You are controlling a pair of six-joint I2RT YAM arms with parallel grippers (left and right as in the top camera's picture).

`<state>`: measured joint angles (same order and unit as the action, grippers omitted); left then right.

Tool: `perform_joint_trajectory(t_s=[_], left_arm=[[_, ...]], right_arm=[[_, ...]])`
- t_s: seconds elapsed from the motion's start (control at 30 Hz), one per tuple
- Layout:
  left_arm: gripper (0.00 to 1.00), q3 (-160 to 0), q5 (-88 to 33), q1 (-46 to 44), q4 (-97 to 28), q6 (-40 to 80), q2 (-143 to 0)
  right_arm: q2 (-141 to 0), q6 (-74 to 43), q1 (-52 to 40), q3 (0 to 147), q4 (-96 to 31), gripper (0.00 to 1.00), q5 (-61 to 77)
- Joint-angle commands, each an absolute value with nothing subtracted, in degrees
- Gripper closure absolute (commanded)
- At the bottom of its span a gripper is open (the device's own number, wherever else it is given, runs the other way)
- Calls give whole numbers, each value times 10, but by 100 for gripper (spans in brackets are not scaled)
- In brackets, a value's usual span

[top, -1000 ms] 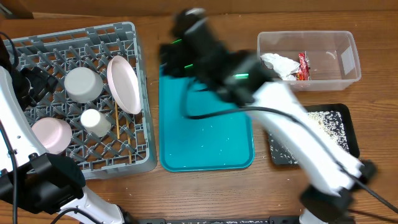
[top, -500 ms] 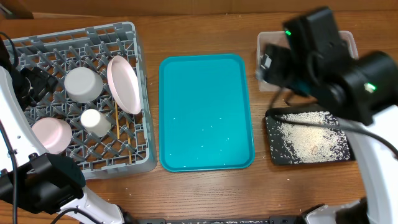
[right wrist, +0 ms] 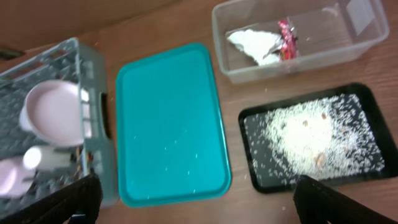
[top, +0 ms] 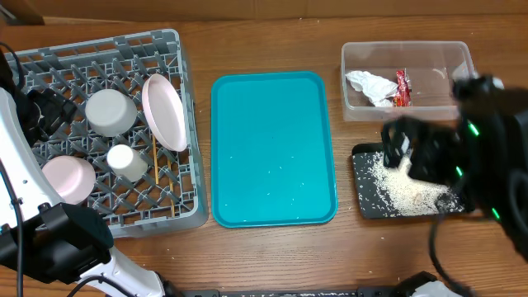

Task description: Sort waste into correct bins and load items into the dishwasher

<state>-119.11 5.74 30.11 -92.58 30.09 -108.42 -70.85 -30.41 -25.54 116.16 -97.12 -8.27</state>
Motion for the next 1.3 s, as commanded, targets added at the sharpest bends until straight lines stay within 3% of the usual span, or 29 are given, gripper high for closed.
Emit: perform_joint_trajectory(t_s=[0.0,0.23,0.73,0.93,1.27], left_arm=[[0,-1200,57,300,-925,309,-1080],[0,-1200,57,300,-925,309,-1080],[0,-1200,57,300,-925,309,-1080],[0,-1200,57,300,-925,309,-1080],[0,-1200,57,300,-925,309,-1080]], right_arm=[[-639,-296,-254,1121,-971,0,-32],[-568,-296,-254,1105,-970,0,-3],[-560,-236,-248,1088,-970,0,-34],[-505,-236,-183,980,-920,0,-35],[-320,-180,-85,672,-688,0,2]])
